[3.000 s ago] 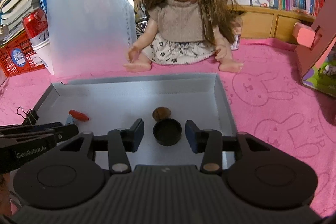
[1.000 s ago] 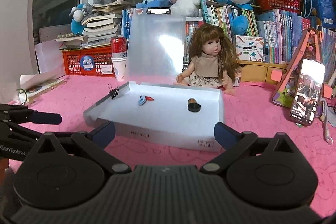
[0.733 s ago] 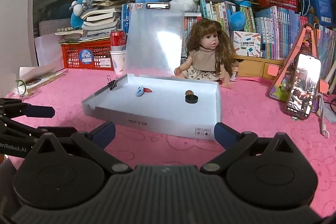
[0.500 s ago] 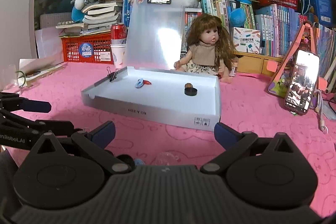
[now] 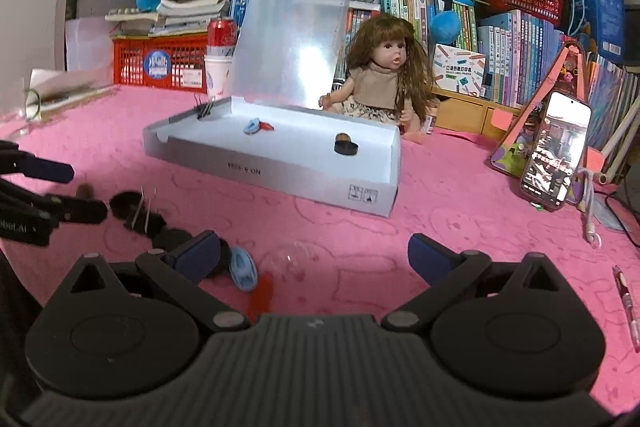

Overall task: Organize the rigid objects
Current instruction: 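Grasp the brown nut with the left tool while the right tool grasps the red marker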

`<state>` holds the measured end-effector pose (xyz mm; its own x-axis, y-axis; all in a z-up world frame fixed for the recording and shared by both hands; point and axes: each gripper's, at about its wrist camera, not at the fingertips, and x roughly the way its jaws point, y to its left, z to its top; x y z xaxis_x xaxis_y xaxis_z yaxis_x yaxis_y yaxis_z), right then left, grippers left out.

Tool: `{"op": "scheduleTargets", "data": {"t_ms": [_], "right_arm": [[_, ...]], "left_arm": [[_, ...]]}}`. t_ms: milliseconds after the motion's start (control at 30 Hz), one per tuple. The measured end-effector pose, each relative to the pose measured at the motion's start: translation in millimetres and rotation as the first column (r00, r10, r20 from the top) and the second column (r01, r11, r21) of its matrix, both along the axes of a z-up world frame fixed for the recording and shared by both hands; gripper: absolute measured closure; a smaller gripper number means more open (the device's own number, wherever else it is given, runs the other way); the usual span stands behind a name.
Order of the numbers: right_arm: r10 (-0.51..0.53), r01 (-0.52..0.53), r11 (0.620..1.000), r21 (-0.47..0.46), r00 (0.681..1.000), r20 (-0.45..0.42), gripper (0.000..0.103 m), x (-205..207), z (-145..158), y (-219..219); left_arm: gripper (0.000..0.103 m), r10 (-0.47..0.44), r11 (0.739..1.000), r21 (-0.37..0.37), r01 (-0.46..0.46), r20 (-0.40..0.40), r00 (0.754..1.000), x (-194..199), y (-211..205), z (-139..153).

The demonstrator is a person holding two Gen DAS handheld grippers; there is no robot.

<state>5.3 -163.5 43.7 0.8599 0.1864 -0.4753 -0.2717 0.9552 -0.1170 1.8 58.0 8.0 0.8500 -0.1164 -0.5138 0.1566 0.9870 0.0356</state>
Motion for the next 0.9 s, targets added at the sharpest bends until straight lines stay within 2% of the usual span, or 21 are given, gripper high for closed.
{"op": "scheduleTargets", "data": {"t_ms": [167,233,400,533,667,900], "right_arm": [[0.002,-0.002,1.000,-0.009,1.000,-0.021,0.000,-5.0,-7.2,-4.3],[0.002,-0.002,1.000,-0.006,1.000,-0.028,0.003,-5.9,-8.8,-5.8],[0.022,-0.021,1.000,0.008,0.997,-0.068,0.017,-6.0,-12.7,-6.2],[0.070,-0.071,0.997,-0.002,0.991,-0.110,0.027,-9.2,-18.7,0.5],[0.071,-0.073,0.997,-0.018,0.992,-0.109,0.030,-9.3,-19.8,1.8],[-0.004,-0.002,0.999,-0.052,0.994,-0.112,0.031,0.0,-18.0,-12.8]], "left_arm": [[0.043,0.043,0.999,-0.009,-0.043,-0.001,0.999,0.8,7.9,-2.4],[0.046,0.054,0.999,-0.006,-0.054,0.003,0.999,1.5,10.5,-2.4],[0.057,0.089,0.996,0.007,-0.089,-0.017,0.996,9.3,16.3,-6.7],[0.062,0.089,0.996,-0.003,-0.089,-0.033,0.995,14.8,18.1,-10.4],[0.062,0.083,0.997,0.001,-0.083,-0.031,0.996,16.2,16.2,-11.1],[0.062,0.082,0.997,0.001,-0.082,-0.032,0.996,17.9,15.7,-10.8]]}}
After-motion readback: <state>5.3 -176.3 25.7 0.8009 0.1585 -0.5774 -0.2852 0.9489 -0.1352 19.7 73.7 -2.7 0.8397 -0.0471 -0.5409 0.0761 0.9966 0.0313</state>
